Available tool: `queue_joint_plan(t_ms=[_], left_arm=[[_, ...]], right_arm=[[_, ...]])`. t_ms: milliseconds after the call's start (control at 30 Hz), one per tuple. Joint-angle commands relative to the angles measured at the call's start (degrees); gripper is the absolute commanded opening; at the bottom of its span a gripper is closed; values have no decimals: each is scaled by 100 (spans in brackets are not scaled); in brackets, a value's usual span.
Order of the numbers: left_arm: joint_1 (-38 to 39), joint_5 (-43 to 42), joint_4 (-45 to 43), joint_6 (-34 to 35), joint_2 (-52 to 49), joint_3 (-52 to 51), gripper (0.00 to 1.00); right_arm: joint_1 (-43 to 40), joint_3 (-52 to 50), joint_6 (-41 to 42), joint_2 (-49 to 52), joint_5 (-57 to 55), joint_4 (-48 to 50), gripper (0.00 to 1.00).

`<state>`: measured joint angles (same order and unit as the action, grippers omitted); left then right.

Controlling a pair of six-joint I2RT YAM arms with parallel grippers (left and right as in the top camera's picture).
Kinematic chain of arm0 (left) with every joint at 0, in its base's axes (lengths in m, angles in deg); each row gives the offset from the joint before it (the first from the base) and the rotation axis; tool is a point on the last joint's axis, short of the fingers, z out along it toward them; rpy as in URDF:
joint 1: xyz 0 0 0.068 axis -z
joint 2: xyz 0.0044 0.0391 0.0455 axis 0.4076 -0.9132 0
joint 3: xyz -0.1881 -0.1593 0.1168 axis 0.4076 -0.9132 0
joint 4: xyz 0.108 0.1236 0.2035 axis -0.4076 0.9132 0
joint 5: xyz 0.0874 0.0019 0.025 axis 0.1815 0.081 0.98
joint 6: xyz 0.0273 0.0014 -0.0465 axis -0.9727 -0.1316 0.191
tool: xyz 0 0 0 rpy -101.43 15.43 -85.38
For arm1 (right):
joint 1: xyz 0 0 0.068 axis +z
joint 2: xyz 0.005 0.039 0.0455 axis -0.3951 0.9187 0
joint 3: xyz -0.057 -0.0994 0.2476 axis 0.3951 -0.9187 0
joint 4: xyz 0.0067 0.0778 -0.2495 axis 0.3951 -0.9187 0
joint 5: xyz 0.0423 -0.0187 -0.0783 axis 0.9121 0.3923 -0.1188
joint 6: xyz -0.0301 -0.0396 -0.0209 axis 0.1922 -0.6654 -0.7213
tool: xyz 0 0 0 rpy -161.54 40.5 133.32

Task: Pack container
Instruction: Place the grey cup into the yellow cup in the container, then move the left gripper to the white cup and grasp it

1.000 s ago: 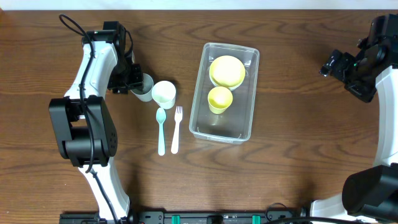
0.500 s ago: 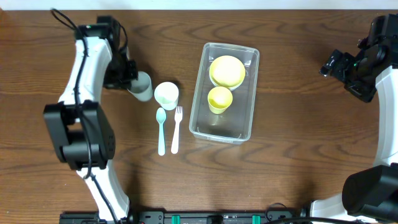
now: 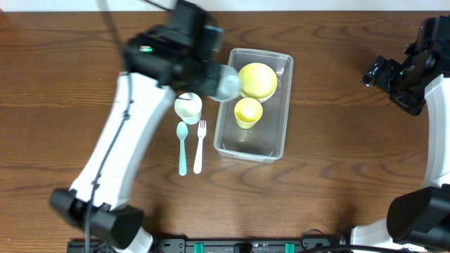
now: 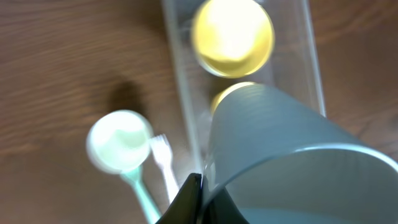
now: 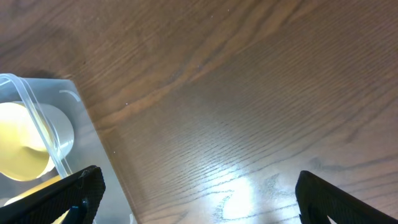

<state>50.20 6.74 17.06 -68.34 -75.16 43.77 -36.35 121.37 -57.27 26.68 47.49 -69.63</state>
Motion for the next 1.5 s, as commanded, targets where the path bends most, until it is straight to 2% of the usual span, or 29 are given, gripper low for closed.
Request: queue_joint_plan(t_ms=[0,67,400,433,467,667,833,933,1033,1233,1467], left_arm=[[315,37,-81,-70,-514,-208,6],[439,251,-96,4,-800,-208,6],[527,273,-334,9,-1932,-210,7],[527,278,-339,9,-1974,-210,17],[527,304,-339,11,-2002,-210,35],[505,743,17,223,-1788,37,54],[437,817,345,446,-1032,247,57],[323,1318,444,444,-577,245,64],[74,1696,643,439,-315,227,66],[-680,1683,623,498,-481,-308,67],[-1453,719,-258,540,-1088,-1377,66]], right_arm=[[-35,4,-4,22,-20,-7,99],[-35,4,-4,22,-20,-7,99],[-35,4,-4,22,-20,-7,99],[-37,4,-4,22,-22,-7,99],[-35,4,-4,22,-20,-7,99],[-37,4,-4,22,-20,-7,99],[-35,4,-4,22,-20,-7,99],[-35,4,-4,22,-20,-7,99],[-35,4,-4,22,-20,-7,99],[-35,4,-4,22,-20,-7,99],[-35,4,-4,22,-20,-7,99]])
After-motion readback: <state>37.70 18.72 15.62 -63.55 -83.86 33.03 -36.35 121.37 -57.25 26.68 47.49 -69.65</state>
